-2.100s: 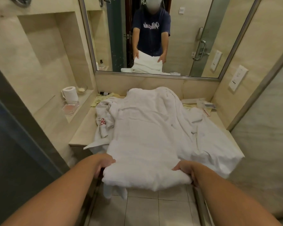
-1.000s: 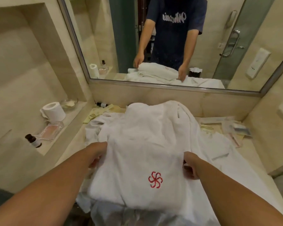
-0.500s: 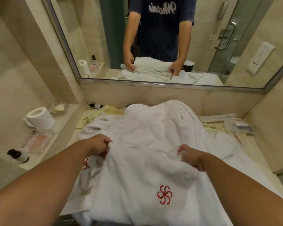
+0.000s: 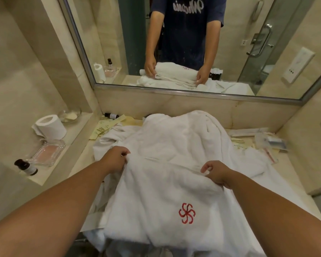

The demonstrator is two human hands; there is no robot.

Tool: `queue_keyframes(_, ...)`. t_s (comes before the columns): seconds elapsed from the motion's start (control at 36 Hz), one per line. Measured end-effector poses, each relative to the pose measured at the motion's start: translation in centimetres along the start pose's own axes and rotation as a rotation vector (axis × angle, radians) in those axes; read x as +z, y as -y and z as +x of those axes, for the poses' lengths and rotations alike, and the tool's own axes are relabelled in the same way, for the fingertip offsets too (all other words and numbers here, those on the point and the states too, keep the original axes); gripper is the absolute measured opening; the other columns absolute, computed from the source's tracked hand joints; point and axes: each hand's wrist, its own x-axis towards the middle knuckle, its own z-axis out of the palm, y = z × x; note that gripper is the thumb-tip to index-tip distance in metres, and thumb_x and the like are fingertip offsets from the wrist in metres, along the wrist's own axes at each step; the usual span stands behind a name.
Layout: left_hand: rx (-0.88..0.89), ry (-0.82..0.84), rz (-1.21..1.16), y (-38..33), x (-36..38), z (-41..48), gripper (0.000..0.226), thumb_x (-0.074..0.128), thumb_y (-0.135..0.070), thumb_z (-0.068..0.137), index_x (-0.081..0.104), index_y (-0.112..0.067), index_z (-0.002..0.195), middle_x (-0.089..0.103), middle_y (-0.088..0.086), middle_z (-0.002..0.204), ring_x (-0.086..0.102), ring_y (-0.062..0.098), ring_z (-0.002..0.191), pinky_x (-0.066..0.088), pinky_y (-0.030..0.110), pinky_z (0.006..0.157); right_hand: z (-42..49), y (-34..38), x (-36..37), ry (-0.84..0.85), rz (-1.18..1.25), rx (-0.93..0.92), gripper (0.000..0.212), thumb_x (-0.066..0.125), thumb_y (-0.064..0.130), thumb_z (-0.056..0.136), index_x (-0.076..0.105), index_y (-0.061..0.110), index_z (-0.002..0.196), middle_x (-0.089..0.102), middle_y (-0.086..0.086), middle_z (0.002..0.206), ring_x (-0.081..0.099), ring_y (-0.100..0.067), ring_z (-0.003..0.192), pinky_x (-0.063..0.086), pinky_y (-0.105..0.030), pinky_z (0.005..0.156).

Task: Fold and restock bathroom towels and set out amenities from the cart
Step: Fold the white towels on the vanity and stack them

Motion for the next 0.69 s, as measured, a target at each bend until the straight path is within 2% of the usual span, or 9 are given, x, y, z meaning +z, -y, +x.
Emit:
queue_keyframes(0.11,-0.023,0.019,-0.185,-0.6,-0.7,0.4,0.028,0.049,0.000,0.099,0.069,-0.015,0.086,0.070,0.004,0.092,0.059,0.020,0.083,0.046,0.029,0.072,-0.3,-0.5,-0.6,0.049,0.078,0.012,0.029,0.069,0.001,0.092,0.069,0.023,0.112,0.061,-0.006,0.114,0.064,-0.028,0.097,0.054,-0.028,0.056)
queue_keyframes(0.19,-0.025,0.063,-0.240,-1.0,-1.2,0.4,0.028,0.047,-0.005,0.104,0.067,-0.015,0.087,0.068,0.006,0.094,0.056,0.020,0.086,0.044,0.031,0.076,0.0,-1.0,-1.4,0.047,0.100,0.055,0.021,0.065,0.002,0.096,0.071,0.018,0.109,0.067,-0.010,0.103,0.063,-0.023,0.080,0.049,-0.023,0.051)
queue_keyframes(0.25,-0.022,0.082,-0.223,-1.4,-1.4,0.4,0.030,0.045,-0.005,0.105,0.066,-0.015,0.086,0.066,0.006,0.094,0.053,0.020,0.086,0.042,0.031,0.076,0.2,-1.3,-1.8,0.064,0.154,0.117,0.014,0.066,0.005,0.095,0.069,0.010,0.108,0.070,-0.013,0.099,0.064,-0.025,0.079,0.055,-0.027,0.057)
queue_keyframes(0.31,-0.018,0.112,-0.190,-2.0,-1.6,0.4,0.033,0.043,-0.003,0.103,0.065,-0.015,0.081,0.064,0.005,0.091,0.052,0.020,0.085,0.041,0.030,0.075,0.5,-1.7,-1.9,0.106,0.221,0.169,0.011,0.066,0.003,0.090,0.067,0.002,0.101,0.068,-0.014,0.095,0.062,-0.029,0.081,0.062,-0.042,0.076)
queue_keyframes(0.36,-0.025,0.162,-0.156,-2.7,-1.8,0.5,0.032,0.044,-0.003,0.101,0.064,-0.015,0.079,0.063,0.004,0.087,0.051,0.019,0.082,0.041,0.029,0.072,0.5,-1.8,-1.7,0.127,0.300,0.221,0.011,0.064,0.000,0.084,0.067,0.001,0.094,0.063,-0.017,0.092,0.060,-0.031,0.083,0.058,-0.057,0.089)
queue_keyframes(0.39,-0.028,0.185,-0.139,-3.1,-1.9,0.5,0.031,0.045,-0.004,0.100,0.063,-0.016,0.078,0.062,0.003,0.085,0.050,0.018,0.080,0.040,0.029,0.070,0.5,-1.8,-1.6,0.118,0.350,0.250,0.012,0.063,-0.001,0.082,0.066,0.000,0.093,0.062,-0.019,0.093,0.060,-0.033,0.083,0.057,-0.058,0.090)
queue_keyframes(0.5,-0.082,0.261,-0.018,-4.6,-2.6,0.7,0.029,0.044,-0.012,0.099,0.055,-0.020,0.073,0.051,0.003,0.078,0.038,0.018,0.070,0.031,0.026,0.056,0.1,-1.0,-1.3,0.041,0.434,0.284,0.008,0.060,-0.005,0.083,0.060,-0.002,0.090,0.059,-0.018,0.083,0.060,-0.034,0.072,0.057,-0.041,0.068)
queue_keyframes(0.58,-0.188,0.338,0.057,-5.4,-3.1,0.7,0.021,0.050,-0.023,0.099,0.061,-0.018,0.081,0.060,0.009,0.085,0.052,0.024,0.072,0.048,0.031,0.064,0.5,-0.6,-1.2,-0.032,0.344,0.272,0.009,0.062,-0.009,0.084,0.061,0.000,0.085,0.065,-0.018,0.078,0.066,-0.032,0.070,0.052,-0.035,0.066)
queue_keyframes(0.69,-0.246,0.390,0.040,-6.0,-3.1,1.0,0.008,0.062,-0.006,0.089,0.069,-0.010,0.090,0.065,0.015,0.090,0.058,0.027,0.073,0.058,0.032,0.063,1.6,-0.3,-1.3,-0.105,0.249,0.289,0.020,0.056,-0.022,0.075,0.060,-0.003,0.071,0.070,-0.020,0.071,0.073,-0.036,0.077,0.052,-0.033,0.063)
